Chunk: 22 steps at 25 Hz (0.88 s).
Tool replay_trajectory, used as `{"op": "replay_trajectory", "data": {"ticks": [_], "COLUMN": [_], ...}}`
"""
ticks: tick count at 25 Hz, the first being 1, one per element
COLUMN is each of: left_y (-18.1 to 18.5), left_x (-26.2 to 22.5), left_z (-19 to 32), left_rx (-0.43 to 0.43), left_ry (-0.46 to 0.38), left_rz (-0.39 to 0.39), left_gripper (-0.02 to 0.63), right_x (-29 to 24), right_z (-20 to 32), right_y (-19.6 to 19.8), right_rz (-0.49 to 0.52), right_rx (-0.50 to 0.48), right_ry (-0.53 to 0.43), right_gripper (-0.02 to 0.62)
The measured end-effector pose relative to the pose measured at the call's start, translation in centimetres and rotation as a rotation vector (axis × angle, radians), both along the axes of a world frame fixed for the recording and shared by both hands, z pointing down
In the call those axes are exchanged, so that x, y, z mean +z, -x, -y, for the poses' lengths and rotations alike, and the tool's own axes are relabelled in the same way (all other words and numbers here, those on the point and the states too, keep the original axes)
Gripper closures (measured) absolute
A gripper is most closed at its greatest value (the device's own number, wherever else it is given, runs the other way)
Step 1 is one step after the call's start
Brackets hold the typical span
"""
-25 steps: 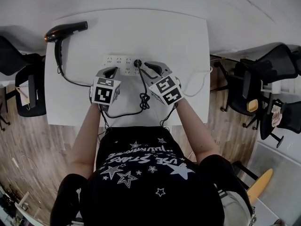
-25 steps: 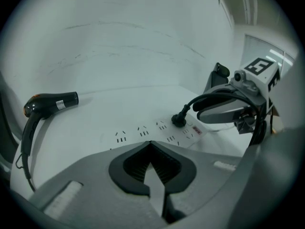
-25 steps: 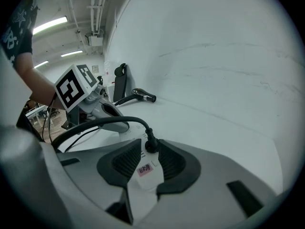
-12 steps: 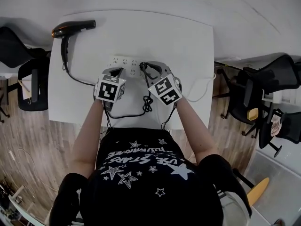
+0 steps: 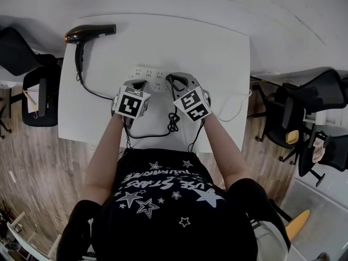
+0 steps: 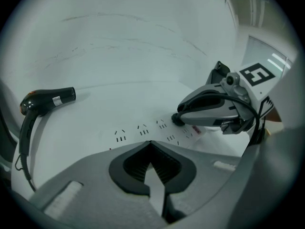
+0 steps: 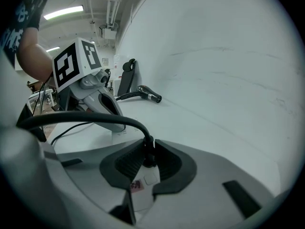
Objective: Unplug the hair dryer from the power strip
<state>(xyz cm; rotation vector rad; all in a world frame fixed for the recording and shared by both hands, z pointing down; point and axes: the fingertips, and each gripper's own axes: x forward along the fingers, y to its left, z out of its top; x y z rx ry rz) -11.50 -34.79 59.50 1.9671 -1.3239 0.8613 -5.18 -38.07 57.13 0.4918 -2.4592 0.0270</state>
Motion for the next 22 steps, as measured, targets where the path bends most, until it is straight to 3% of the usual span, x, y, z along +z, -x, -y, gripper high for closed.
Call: {"op": "replay_trajectory", "data": {"ticks": [8,16,22], "left_y": [-0.13,-0.23,-0.24], "left_x": [-0.13,-0.11,-0.1], "left_z": [0.19,0.1,-0.02], "left_rx": [0.017,0.026,0.021], "left_ry": [0.01,0.001,0.009], "left_rz": [0.037,0.081,0.051], "left_gripper": [0.598,0.598,0.598], "right_x": [-0.09,-0.16,-0.11], "right_z": [-0.05,0.39,0.59], "right_y": [-0.04,-0.13,-0.21], "right_rz": [-0.032,0.034,0.046], "right_rx": [-0.005,0.045,0.059], "right_ry": [0.008,0.071,0.112], "right_gripper": [0.531,0.531,0.531]}}
